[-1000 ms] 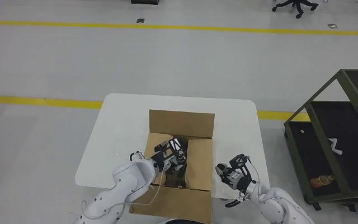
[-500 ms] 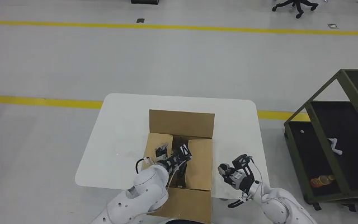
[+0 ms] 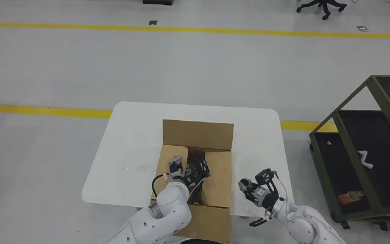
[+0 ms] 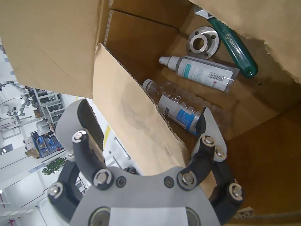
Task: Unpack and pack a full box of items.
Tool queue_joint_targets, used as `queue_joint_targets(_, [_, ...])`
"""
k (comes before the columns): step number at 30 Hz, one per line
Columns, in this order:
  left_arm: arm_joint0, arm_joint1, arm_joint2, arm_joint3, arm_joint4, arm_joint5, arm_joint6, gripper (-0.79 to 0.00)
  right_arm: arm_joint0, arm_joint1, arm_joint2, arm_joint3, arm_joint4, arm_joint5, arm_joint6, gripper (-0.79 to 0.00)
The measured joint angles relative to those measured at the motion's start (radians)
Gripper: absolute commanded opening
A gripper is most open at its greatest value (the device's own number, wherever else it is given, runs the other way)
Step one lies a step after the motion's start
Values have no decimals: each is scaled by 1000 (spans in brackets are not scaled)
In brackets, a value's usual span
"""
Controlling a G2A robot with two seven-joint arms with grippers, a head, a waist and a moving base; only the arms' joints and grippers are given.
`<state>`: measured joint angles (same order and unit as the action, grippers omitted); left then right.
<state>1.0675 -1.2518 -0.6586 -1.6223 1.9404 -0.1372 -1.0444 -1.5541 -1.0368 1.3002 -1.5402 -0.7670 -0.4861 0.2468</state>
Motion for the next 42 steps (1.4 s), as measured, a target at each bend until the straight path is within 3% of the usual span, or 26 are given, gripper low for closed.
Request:
queue_joint_targets(3, [4, -6, -8, 6, 1, -12, -3, -22, -2, 0, 1, -2, 4, 1, 1, -785])
queue_joint_targets(4, [5, -8, -12, 8, 2, -16, -5, -86, -3, -1, 1, -2, 4, 1, 1, -785])
queue_joint_targets(6, [8, -10, -20, 10, 6, -21, -5, -382, -4, -1, 1, -3, 5, 2, 0, -785])
queue_joint_targets(12, [19, -17, -45, 12, 30, -34, -5, -465, -3, -3, -1, -7, 8, 5, -2, -785])
queue_joint_targets(20, [30, -23, -78, -5, 87, -40, -2, -770, 1, -4, -1, -6, 8, 3, -3, -785])
queue_joint_targets(27, [51, -26, -132, -48, 87, -30, 4, -785, 8, -7, -7, -3, 10, 3, -1, -785])
queue_joint_targets(42, [110, -30, -345, -168, -230, -20, 24, -785, 44, -19, -42, 19, 50, 28, 19, -785])
